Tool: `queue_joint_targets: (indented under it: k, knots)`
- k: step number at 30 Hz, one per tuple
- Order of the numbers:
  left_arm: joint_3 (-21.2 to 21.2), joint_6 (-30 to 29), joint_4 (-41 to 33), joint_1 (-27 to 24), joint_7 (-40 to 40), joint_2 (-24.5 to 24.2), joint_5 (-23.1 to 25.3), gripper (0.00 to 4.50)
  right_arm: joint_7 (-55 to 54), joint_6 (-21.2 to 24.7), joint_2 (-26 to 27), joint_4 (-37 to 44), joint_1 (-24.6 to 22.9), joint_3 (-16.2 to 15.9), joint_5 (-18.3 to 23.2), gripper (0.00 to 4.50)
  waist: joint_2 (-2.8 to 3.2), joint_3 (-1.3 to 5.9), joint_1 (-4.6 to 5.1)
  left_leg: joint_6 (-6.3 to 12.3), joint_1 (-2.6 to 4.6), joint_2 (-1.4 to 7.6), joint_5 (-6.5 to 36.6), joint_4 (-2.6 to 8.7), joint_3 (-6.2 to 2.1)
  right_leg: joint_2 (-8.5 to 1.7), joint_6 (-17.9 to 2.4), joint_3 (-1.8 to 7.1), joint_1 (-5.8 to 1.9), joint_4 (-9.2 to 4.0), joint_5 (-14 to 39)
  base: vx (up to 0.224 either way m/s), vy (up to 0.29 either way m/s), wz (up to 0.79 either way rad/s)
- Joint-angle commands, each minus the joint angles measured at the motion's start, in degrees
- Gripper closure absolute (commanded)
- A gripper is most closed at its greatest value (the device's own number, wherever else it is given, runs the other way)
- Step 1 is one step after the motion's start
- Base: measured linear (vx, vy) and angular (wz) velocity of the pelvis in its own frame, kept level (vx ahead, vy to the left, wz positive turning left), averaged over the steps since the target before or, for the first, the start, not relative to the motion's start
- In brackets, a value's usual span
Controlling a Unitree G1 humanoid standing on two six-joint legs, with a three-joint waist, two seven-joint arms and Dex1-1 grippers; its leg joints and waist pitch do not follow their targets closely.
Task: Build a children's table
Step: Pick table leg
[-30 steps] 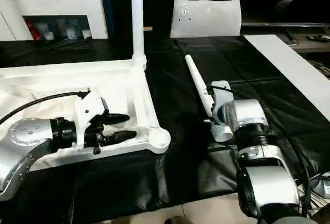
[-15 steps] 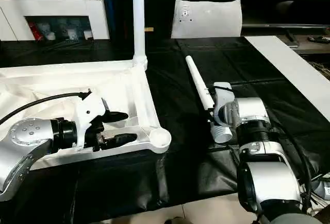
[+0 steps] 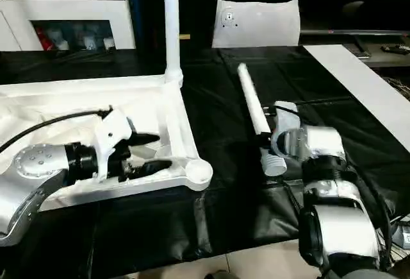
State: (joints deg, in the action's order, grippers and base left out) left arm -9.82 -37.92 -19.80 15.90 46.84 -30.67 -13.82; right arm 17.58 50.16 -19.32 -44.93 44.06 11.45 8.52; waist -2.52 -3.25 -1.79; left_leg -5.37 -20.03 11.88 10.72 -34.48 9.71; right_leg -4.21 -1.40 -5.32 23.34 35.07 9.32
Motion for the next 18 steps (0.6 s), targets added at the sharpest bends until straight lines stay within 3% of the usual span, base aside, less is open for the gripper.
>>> queue_joint_targets:
  k: [1, 4, 5, 6, 7, 8, 10, 11, 13, 15, 18]
  knots:
    - [0.6, 0.6, 0.6, 0.8, -1.7, 1.1, 0.6, 1.18, 1.8, -4.4, 0.0, 3.4, -2.4, 3.4, 3.0, 2.6, 1.08, 3.68, 0.03, -1.6, 0.15, 0.55, 15.7, 3.66, 0.04, -2.81, -7.3, 2.54, -2.69, -4.89, 21.1, 0.0, 0.0, 0.0]
    - [1.5, 0.4, 1.8, 1.9, -3.3, 2.7, 0.1, 1.18, 7.4, -11.9, 1.7, 9.1, -5.5, 7.9, 8.7, 2.61, 0.94, 3.9, -0.12, -0.64, -0.02, 0.6, 14.6, 3.69, 0.1, -2.84, -7.1, 2.54, -2.92, -4.92, 20.0, 0.0, 0.0, 0.0]
    - [1.9, 0.2, 2.3, 2.4, -3.8, 3.2, -0.3, 1.18, 9.3, -12.3, 2.1, 11.0, -6.4, 8.5, 10.1, 2.61, 1.2, 3.93, -0.14, -0.24, -0.02, 0.69, 14.5, 3.69, -0.03, -2.89, -7.4, 2.53, -2.9, -4.71, 19.5, 0.0, 0.0, 0.0]
    - [2.2, 0.2, 2.6, 2.6, -4.0, 3.5, -0.5, 1.18, 10.4, -12.2, 2.3, 12.2, -7.1, 8.7, 10.9, 2.61, 1.02, 3.88, -0.07, 0.1, -0.11, 0.64, 14.3, 3.76, 0.03, -2.75, -7.5, 2.46, -2.98, -4.89, 19.5, 0.0, 0.0, 0.0]
    - [2.6, 0.0, 3.1, 3.0, -4.4, 4.0, -0.8, 1.18, 11.6, -11.9, 2.6, 13.5, -7.6, 8.9, 11.9, 2.61, 0.97, 3.9, -0.12, 0.37, -0.09, 0.62, 13.9, 3.75, -0.03, -2.74, -7.7, 2.43, -3.03, -4.79, 19.6, 0.0, 0.0, 0.0]
    - [3.4, -0.2, 4.0, 3.8, -5.1, 5.1, -1.5, 1.18, 14.5, -10.9, 3.5, 16.5, -9.0, 9.5, 14.4, 2.61, 1.48, 3.86, -0.1, 0.59, 0.02, 0.61, 14.0, 3.72, 0.07, -2.7, -7.8, 2.5, -3.01, -5.03, 19.5, 0.0, 0.0, 0.0]
    - [6.0, -1.8, 6.7, 6.6, -7.2, 8.6, -4.3, 1.18, 22.8, -7.1, 6.7, 26.6, -13.2, 10.9, 23.4, 2.61, 1.02, 3.86, -0.23, 1.73, -0.14, 0.47, 13.9, 3.68, 0.19, -2.56, -7.5, 2.48, -3.22, -5.18, 19.3, 0.0, 0.0, 0.0]
    - [7.1, -2.9, 7.4, 7.8, -7.9, 10.1, -5.8, 0.92, 24.7, -5.6, 7.6, 29.7, -14.6, 11.0, 26.2, 2.61, 1.2, 3.92, -0.53, 2.31, -0.14, 0.63, 13.1, 3.76, 0.03, -2.79, -7.4, 2.45, -3.31, -5.13, 19.1, 0.0, 0.0, 0.0]
    - [8.3, -4.0, 8.2, 9.1, -8.7, 11.8, -7.5, 0.85, 26.3, -4.7, 8.3, 32.6, -16.3, 10.7, 28.6, 2.61, 1.17, 3.92, -0.51, 2.17, -0.4, 0.83, 12.4, 3.97, -0.22, -2.91, -7.8, 2.29, -3.39, -5.05, 19.5, 0.0, 0.0, 0.0]
    - [10.2, -5.0, 9.6, 11.2, -10.3, 14.3, -9.6, 0.66, 28.6, -4.1, 8.6, 36.2, -18.9, 8.6, 31.0, 2.61, 0.94, 3.83, -0.69, 1.82, -0.12, 0.75, 12.4, 3.82, -0.01, -2.97, -7.9, 2.36, -3.07, -5.33, 20.8, 0.0, 0.0, 0.0]
    - [13.1, -6.4, 11.9, 14.5, -13.1, 18.4, -12.6, 0.37, 30.8, -2.2, 9.5, 41.0, -21.7, 7.1, 34.3, 2.61, 0.85, 3.71, -0.89, 1.85, -0.12, 0.53, 12.6, 3.73, 0.11, -2.94, -6.0, 2.27, -2.97, -5.87, 24.1, 0.0, 0.0, 0.0]
